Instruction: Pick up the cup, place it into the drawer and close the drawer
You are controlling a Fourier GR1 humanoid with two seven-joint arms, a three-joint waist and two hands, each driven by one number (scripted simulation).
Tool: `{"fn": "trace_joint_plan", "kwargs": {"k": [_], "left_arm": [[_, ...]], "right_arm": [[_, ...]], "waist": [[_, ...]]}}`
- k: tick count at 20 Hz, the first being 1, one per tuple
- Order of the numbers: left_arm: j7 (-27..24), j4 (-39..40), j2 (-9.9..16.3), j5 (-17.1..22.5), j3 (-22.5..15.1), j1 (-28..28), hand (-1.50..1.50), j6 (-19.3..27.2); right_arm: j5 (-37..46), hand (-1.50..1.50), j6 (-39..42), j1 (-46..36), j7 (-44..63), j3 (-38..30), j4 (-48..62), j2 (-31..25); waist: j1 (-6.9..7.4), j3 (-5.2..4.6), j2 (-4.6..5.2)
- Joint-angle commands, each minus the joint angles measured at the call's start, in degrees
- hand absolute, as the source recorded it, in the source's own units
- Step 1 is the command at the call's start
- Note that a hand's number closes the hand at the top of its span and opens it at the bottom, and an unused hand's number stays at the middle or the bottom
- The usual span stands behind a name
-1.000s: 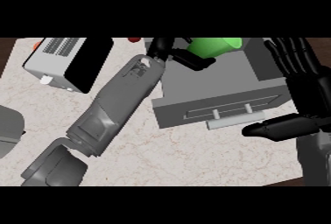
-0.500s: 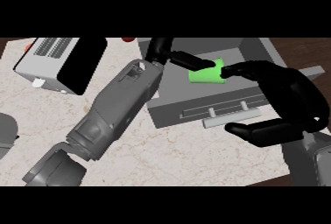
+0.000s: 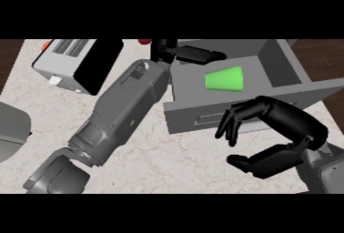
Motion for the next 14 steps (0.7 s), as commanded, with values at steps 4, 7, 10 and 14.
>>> {"fn": "trace_joint_plan", "kwargs": {"k": [4,7,10,14], "left_arm": [[-1.76,1.40,0.00,2.77,1.01,-0.51,-1.50,1.16],[-4.03,0.02,0.00,3.53,1.62,1.94,-1.50,-1.24],[-4.96,-2.41,0.01,4.16,1.57,4.52,-1.50,-2.35],[-4.93,-2.90,3.38,3.87,2.70,7.42,-1.50,-6.32]], "right_arm": [[20.31,-1.50,-2.34,4.61,-3.16,4.89,-2.63,-4.63],[27.67,-1.50,-7.58,4.83,-4.86,6.71,3.83,-2.38],[34.19,-1.50,-10.67,2.27,-7.59,10.14,14.73,-0.34],[38.77,-1.50,-12.99,1.43,-16.32,12.24,28.14,-0.20]], "waist": [[3.96,0.09,-0.84],[6.93,0.06,-1.11],[9.33,0.07,-1.19],[10.44,0.10,-0.99]]}}
